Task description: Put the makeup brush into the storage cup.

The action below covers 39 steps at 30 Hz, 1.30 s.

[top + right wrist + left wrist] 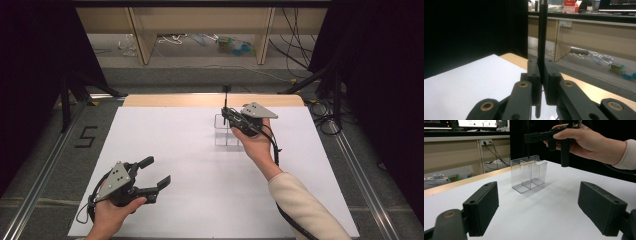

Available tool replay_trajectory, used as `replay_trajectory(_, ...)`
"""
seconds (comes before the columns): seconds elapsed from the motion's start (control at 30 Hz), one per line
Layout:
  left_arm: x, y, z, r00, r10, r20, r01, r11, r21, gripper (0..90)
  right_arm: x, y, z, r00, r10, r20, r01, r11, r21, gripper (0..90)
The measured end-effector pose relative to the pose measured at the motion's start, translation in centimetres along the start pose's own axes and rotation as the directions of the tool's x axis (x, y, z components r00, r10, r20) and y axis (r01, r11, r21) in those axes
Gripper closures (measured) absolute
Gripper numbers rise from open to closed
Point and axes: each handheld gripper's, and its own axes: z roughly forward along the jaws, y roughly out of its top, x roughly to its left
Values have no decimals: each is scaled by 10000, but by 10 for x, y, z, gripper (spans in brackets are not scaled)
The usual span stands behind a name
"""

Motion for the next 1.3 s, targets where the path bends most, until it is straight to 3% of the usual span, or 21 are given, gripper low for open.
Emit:
replay_trajectory(0.07, 0, 0, 0, 10000, -3, -10, 3, 10000, 18, 168, 1, 0, 0, 9997, 250, -48, -249, 9995, 195, 855)
replay_trajectory(0.1, 0, 0, -1, 10000, 22, -68, -21, 9999, 110, 168, 0, 0, 1, 10000, 0, 38, 0, 10000, 38, 855)
replay_trajectory(0.17, 0, 0, -1, 10000, 19, -65, -18, 9999, 104, 168, 1, 0, 1, 9998, 200, 16, -200, 9997, 172, 855)
replay_trajectory(0.33, 0, 0, -1, 10000, 14, -66, -14, 9999, 100, 168, -1, 0, 3, 10000, 71, 35, -71, 10000, 8, 855)
replay_trajectory(0.37, 0, 0, -1, 10000, 19, -61, -18, 9999, 105, 168, 0, 0, 3, 9997, 253, -33, -253, 9995, 170, 855)
replay_trajectory(0.47, 0, 0, -1, 10000, 43, -50, -43, 9999, 106, 168, 0, 0, 4, 9997, 243, 1, -243, 9995, 196, 855)
replay_trajectory(0.5, 0, 0, -1, 10000, 16, -53, -15, 9999, 108, 168, -1, 0, 5, 10000, 21, 94, -21, 10000, 36, 855)
replay_trajectory(0.63, 0, 0, -1, 10000, 57, -43, -56, 9999, 116, 168, 0, 0, 5, 9997, 232, 31, -232, 9995, 210, 855)
replay_trajectory(0.67, 0, 0, -1, 10000, 54, -44, -54, 9999, 114, 168, -1, 0, 6, 10000, 0, 91, -1, 9999, 106, 855)
replay_trajectory(0.87, 1, 0, -1, 10000, 45, -47, -44, 9999, 109, 168, -1, 0, 8, 9998, 174, 88, -175, 9998, 112, 855)
replay_trajectory(0.93, 1, 0, -1, 10000, 45, -47, -44, 9999, 114, 168, -2, 1, 8, 9999, -9, 125, 9, 10000, 49, 855)
replay_trajectory(1.3, 1, 0, -1, 10000, 51, -47, -51, 9999, 119, 168, -4, 1, 11, 9998, -39, 200, 37, 10000, 74, 855)
